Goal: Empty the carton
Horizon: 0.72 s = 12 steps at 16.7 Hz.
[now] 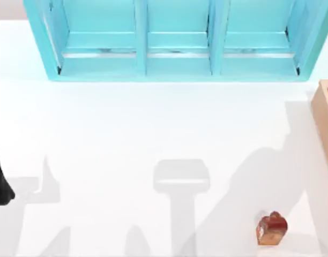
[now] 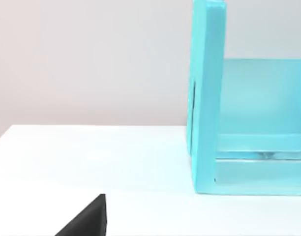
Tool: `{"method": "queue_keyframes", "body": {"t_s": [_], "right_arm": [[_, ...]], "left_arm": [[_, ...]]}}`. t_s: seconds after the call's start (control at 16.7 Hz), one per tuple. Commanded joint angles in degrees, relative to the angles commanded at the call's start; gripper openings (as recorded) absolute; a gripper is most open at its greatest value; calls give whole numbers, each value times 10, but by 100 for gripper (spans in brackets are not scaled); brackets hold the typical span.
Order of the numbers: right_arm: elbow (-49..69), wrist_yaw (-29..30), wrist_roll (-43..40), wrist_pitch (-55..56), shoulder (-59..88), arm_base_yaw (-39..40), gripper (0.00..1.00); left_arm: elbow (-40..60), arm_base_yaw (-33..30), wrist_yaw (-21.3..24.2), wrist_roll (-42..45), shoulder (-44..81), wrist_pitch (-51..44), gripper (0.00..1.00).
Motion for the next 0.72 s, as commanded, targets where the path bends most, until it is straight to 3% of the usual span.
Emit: {"method": "queue_keyframes", "body": {"t_s": [0.18, 0.72], "right_arm": [[0, 0, 0, 0, 0, 0, 2], [0, -1, 1, 0, -1, 0, 0]], "left_arm": [[0, 0, 0, 0, 0, 0, 100], [0, 0, 0, 0, 0, 0, 100]]}}
